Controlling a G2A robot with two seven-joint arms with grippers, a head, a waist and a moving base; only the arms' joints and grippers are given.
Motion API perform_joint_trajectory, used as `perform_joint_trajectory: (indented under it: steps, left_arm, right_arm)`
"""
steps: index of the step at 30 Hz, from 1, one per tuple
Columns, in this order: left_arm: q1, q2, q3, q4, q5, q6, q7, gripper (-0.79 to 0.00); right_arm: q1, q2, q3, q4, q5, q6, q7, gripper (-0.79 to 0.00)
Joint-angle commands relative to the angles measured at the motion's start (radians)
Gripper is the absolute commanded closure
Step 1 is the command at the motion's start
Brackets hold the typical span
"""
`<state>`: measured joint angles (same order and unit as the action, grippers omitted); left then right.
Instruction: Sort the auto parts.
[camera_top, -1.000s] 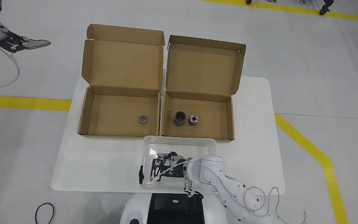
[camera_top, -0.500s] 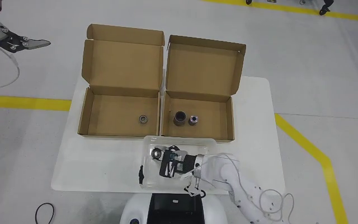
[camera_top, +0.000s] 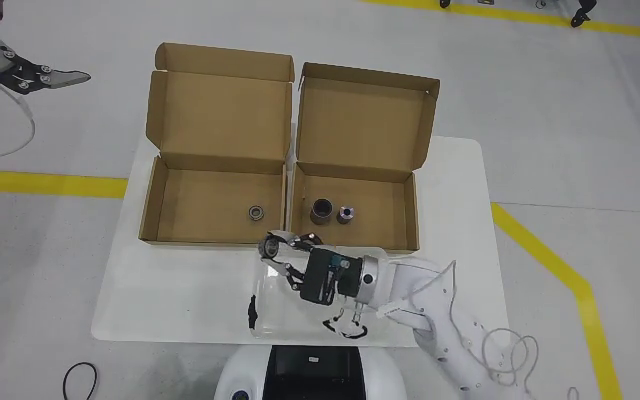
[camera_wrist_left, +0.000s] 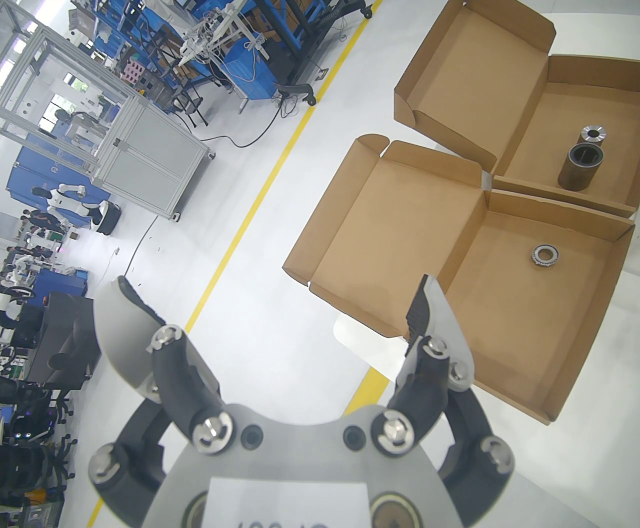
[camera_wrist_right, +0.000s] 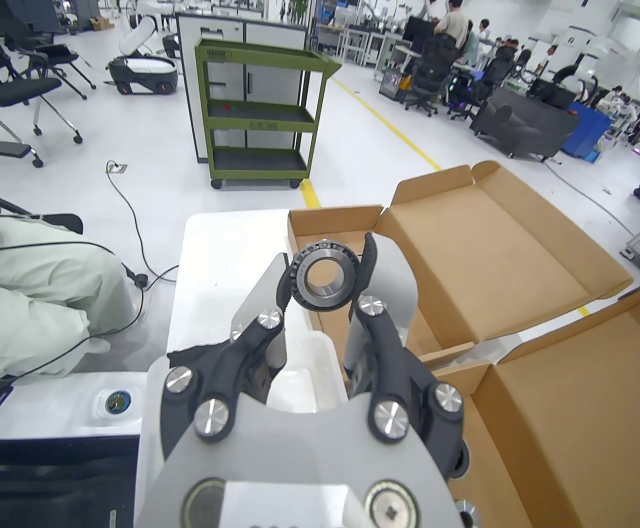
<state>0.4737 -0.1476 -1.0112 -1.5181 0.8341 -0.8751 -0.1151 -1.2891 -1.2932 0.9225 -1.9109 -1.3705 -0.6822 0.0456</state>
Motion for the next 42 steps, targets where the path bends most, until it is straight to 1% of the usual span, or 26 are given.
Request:
perform_joint_trajectory:
  steps: [1, 12, 22, 28, 35, 42]
  left_arm:
    - [0.0, 0.0, 0.0, 0.0, 0.0, 0.0, 0.0, -0.785]
    - [0.0, 0.0, 0.0, 0.0, 0.0, 0.0, 0.0, -0.785]
    - [0.0, 0.0, 0.0, 0.0, 0.0, 0.0, 0.0, -0.785]
    - [0.0, 0.0, 0.0, 0.0, 0.0, 0.0, 0.0, -0.785]
    - [0.0, 0.0, 0.0, 0.0, 0.0, 0.0, 0.0, -0.785]
    - [0.0, 0.0, 0.0, 0.0, 0.0, 0.0, 0.0, -0.785]
  right_arm:
    - [0.018, -0.002, 0.0, -0.011, 0.016, 0.008, -0.006, 0.0]
    - [0.151, -0.021, -0.015, -0.115, 0.107, 0.066, 0.106, 0.0]
    - [0.235, -0.031, 0.009, -0.166, 0.217, 0.104, 0.181, 0.0]
    - [0.261, -0.034, 0.023, -0.187, 0.251, 0.131, 0.197, 0.0]
    - [0.283, -0.041, 0.002, -0.183, 0.25, 0.154, 0.204, 0.0]
    - [0.267, -0.042, -0.017, -0.176, 0.216, 0.16, 0.184, 0.0]
